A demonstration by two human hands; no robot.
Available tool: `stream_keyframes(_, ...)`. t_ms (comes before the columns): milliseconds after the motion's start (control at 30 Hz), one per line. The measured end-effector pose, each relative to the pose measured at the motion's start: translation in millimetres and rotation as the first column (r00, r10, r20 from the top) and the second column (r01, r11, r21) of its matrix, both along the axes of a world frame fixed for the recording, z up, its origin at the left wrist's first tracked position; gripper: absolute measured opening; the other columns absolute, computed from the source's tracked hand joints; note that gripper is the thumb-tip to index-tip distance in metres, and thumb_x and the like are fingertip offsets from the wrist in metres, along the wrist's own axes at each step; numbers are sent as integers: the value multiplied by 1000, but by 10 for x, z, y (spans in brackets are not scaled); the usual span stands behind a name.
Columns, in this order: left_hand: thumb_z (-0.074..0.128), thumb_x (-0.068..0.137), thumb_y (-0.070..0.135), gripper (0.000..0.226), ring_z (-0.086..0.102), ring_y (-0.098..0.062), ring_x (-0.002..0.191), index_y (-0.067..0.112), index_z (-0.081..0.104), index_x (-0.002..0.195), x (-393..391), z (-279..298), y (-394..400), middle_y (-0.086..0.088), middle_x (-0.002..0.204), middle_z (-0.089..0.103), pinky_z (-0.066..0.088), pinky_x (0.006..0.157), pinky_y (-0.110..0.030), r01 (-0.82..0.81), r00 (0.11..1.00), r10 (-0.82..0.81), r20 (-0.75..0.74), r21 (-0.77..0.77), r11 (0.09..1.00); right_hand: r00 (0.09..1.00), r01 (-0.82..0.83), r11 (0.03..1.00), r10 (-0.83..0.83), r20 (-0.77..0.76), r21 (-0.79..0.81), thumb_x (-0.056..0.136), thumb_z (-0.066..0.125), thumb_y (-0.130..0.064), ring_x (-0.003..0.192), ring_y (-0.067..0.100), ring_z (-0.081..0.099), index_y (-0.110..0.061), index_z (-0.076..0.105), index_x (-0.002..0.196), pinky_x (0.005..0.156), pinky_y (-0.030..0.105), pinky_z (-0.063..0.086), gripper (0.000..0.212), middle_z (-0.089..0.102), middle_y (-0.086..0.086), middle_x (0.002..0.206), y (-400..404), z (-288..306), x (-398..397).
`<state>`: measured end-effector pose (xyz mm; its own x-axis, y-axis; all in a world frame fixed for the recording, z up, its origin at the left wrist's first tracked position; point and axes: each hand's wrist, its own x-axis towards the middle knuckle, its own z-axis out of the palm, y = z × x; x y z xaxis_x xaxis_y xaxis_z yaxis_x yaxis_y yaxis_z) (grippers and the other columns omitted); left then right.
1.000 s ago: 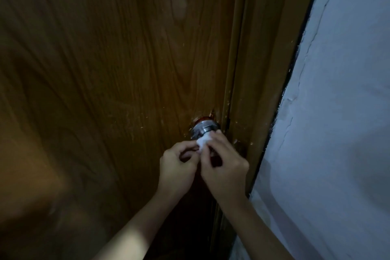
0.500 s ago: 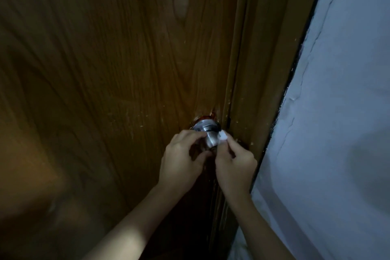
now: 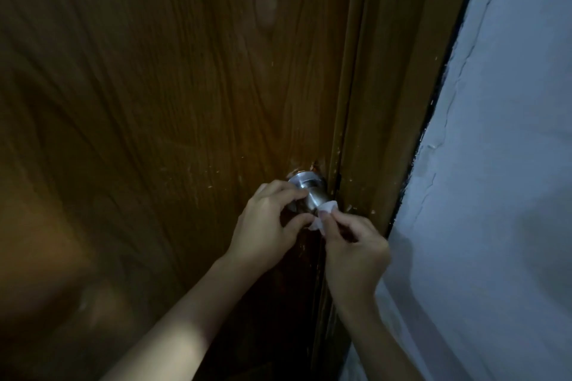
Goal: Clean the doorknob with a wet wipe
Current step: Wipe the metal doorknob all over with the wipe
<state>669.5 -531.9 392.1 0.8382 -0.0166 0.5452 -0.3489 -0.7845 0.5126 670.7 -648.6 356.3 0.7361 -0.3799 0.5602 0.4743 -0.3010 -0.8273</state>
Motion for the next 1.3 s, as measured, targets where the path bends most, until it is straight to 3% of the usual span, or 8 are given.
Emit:
stream_keyframes(100,69,78,21,35,44,-2,104,20,61,112,-5,-38,24,6,112,59,35,80,-11,5,1000,-5,-10,25,1000,995,41,970,-18,98,-239,70,75,3,70,9,63,-1,72,83,62,15,52,14,70,7,80,32,-136,-32)
stream_keyframes(333,66,81,20,32,42,0,104,21,61,113,-3,-67,13,7,112,60,32,78,-8,-19,1000,19,15,44,999,987,-39,959,80,139,-280,74,72,1,71,7,64,-3,71,87,66,8,50,14,70,8,82,-17,-160,49)
stream_keyframes(467,65,82,18,37,43,-2,107,21,58,118,-66,-100,74,6,114,59,39,84,-17,-6,1000,6,2,25,1000,970,-237,858,231,-69,-456,77,72,-5,66,5,64,-8,71,86,62,16,54,10,71,6,83,-161,-246,9)
stream_keyframes(600,66,80,24,33,54,-4,99,21,61,112,-209,-154,19,8,105,59,48,76,-18,30,998,-24,52,-107,994,969,-246,953,241,-47,-176,78,71,-7,62,0,63,-15,69,79,55,8,48,8,69,-8,70,-214,-139,-45)
stream_keyframes(733,56,79,40,35,61,-4,91,26,61,111,-319,-132,-71,10,104,63,52,67,-15,150,989,-145,41,-334,931,845,-523,844,532,-59,121,82,65,-6,76,7,69,-23,69,86,59,17,54,18,74,-9,82,-192,76,-104)
stream_keyframes(967,65,73,26,25,68,-11,87,25,61,98,-289,-85,-54,4,95,69,55,67,-20,211,976,-197,92,-619,756,848,-522,848,527,-55,86,84,61,-9,79,4,64,-19,71,88,63,10,48,14,68,0,86,-129,113,-38)
stream_keyframes(1167,66,78,-1,21,62,-6,94,14,68,92,-166,2,20,3,98,66,51,79,-16,138,951,-48,306,-281,950,973,-205,973,214,81,-103,79,68,-3,79,-3,58,-9,70,90,61,3,43,13,65,5,90,-63,71,30)
stream_keyframes(1300,61,81,-1,29,57,-11,104,7,64,108,63,223,79,-6,112,63,47,88,-17,22,963,-50,265,108,994,985,-143,953,163,52,-268,79,69,-10,94,0,51,-6,61,109,80,-3,35,31,55,2,108,19,28,102)
